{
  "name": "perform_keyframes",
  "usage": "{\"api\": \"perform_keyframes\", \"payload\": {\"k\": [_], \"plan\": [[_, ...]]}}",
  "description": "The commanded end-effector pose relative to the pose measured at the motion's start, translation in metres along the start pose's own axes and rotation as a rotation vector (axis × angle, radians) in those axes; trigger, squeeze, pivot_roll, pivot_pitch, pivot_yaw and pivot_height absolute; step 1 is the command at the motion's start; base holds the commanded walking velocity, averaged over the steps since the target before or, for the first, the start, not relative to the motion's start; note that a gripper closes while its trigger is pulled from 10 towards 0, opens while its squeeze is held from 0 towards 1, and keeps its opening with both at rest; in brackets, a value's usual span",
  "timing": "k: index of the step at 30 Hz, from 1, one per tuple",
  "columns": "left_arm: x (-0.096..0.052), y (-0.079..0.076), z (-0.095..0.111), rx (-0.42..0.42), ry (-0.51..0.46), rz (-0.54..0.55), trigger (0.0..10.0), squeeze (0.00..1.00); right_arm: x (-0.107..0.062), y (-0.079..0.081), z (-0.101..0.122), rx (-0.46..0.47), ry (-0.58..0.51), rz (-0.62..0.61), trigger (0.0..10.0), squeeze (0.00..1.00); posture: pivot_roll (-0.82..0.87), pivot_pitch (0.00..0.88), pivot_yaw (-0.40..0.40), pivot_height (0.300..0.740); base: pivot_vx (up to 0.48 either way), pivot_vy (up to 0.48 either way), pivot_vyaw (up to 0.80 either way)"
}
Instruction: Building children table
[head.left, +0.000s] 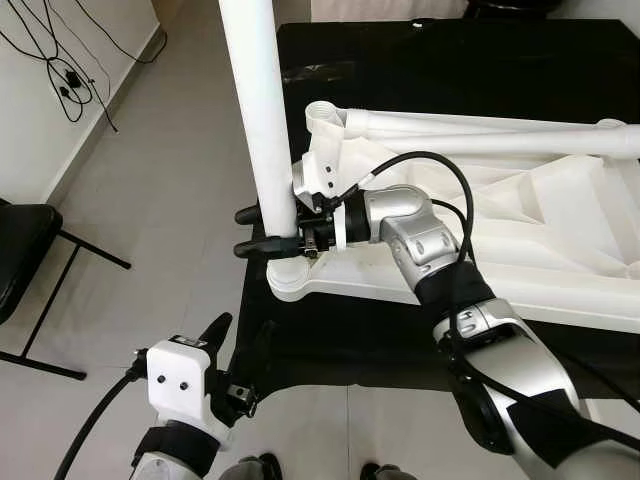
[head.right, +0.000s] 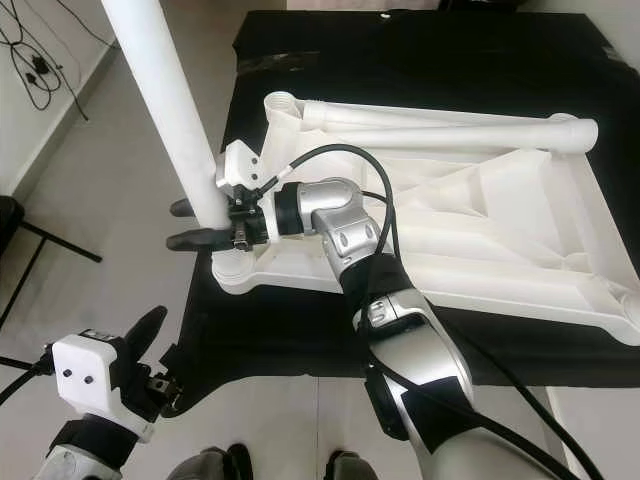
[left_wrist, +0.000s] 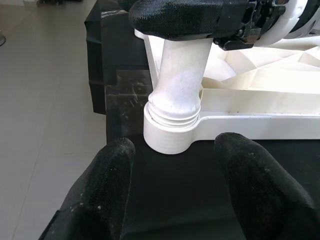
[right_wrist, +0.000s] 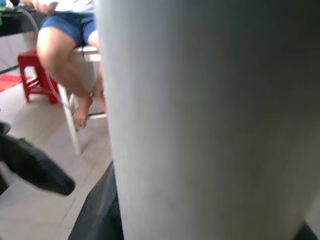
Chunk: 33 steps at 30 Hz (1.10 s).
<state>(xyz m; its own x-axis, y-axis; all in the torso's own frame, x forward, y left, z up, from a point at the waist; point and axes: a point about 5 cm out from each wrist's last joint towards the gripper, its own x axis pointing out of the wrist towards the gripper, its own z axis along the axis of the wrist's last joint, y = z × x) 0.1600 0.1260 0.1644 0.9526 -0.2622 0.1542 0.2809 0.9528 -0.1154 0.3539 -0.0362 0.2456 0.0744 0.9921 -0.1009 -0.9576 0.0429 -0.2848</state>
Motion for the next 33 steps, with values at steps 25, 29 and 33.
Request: {"api": "perform_keyframes", "payload": {"k": [25, 29, 33], "plan": [[0.006, 0.011, -0.005, 0.007, 0.007, 0.027, 10.0, 0.00, 0.039, 0.031, -0.011, 0.221, -0.037, -0.645, 10.0, 1.00, 0.08, 0.210, 0.003, 0.740, 0.000, 0.000, 0.00], [0.006, 0.010, -0.005, 0.003, 0.007, 0.024, 10.0, 0.00, 0.042, 0.028, 0.000, 0.211, -0.078, -0.530, 10.0, 1.00, 0.08, 0.212, 0.001, 0.740, 0.000, 0.000, 0.00], [0.005, 0.008, -0.004, 0.000, 0.005, 0.022, 10.0, 0.00, 0.040, 0.025, 0.008, 0.171, -0.104, -0.383, 10.0, 0.91, 0.09, 0.225, -0.007, 0.740, 0.000, 0.000, 0.00]]}}
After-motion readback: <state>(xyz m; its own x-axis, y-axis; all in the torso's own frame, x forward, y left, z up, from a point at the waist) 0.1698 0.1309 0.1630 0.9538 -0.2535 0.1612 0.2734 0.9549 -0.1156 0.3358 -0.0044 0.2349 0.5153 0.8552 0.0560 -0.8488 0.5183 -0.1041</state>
